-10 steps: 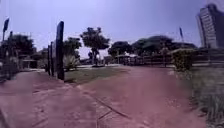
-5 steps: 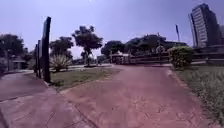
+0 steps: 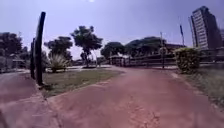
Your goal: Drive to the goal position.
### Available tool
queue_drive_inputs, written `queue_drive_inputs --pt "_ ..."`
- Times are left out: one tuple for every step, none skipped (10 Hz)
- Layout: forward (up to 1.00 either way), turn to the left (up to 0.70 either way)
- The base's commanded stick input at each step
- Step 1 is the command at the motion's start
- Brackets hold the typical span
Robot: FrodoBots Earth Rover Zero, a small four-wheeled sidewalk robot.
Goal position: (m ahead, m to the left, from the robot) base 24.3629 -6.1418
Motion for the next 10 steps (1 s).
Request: queue_drive_inputs --pt "1.0 0.01" --pt "1.0 0.01" --pt "1.0 -0.02" --pt "1.0 -0.31" --pt "1.0 -0.39" --pt "1.0 -0.39" --pt "1.0 -0.39" --pt "1.0 -0.39" --pt "1.0 -0.39" --pt "1.0 -0.39"
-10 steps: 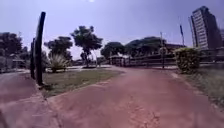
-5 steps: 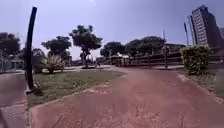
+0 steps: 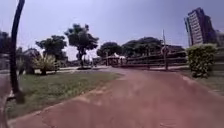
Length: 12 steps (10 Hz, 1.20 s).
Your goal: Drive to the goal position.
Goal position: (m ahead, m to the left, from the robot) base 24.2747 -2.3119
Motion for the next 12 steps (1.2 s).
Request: queue_drive_inputs --pt "1.0 -0.39" --pt "1.0 -0.39" --pt "1.0 -0.39" --pt "1.0 0.01" --pt "1.0 0.01" --pt "1.0 0.01" --pt "1.0 0.01" --pt "1.0 0.01" --pt "1.0 0.01" --pt "1.0 0.01" --pt "1.0 0.01" --pt "1.0 0.01"
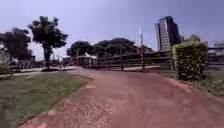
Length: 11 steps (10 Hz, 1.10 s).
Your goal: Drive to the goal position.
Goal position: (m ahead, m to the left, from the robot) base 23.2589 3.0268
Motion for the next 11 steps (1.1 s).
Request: queue_drive_inputs --pt "1.0 0.01" --pt "1.0 0.01" --pt "1.0 0.01" --pt "1.0 0.01" --pt "1.0 0.01" --pt "1.0 0.01" --pt "1.0 0.01" --pt "1.0 0.01" --pt "1.0 0.01" --pt "1.0 0.01" --pt "1.0 0.01"
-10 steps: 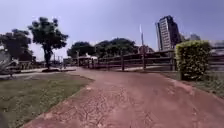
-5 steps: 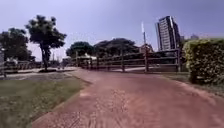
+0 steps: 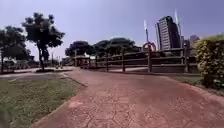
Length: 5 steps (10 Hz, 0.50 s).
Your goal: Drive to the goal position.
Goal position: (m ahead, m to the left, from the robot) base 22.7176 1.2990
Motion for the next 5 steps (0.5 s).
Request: queue_drive_inputs --pt "1.0 0.01" --pt "1.0 0.01" --pt "1.0 0.01" --pt "1.0 0.01" --pt "1.0 0.01"
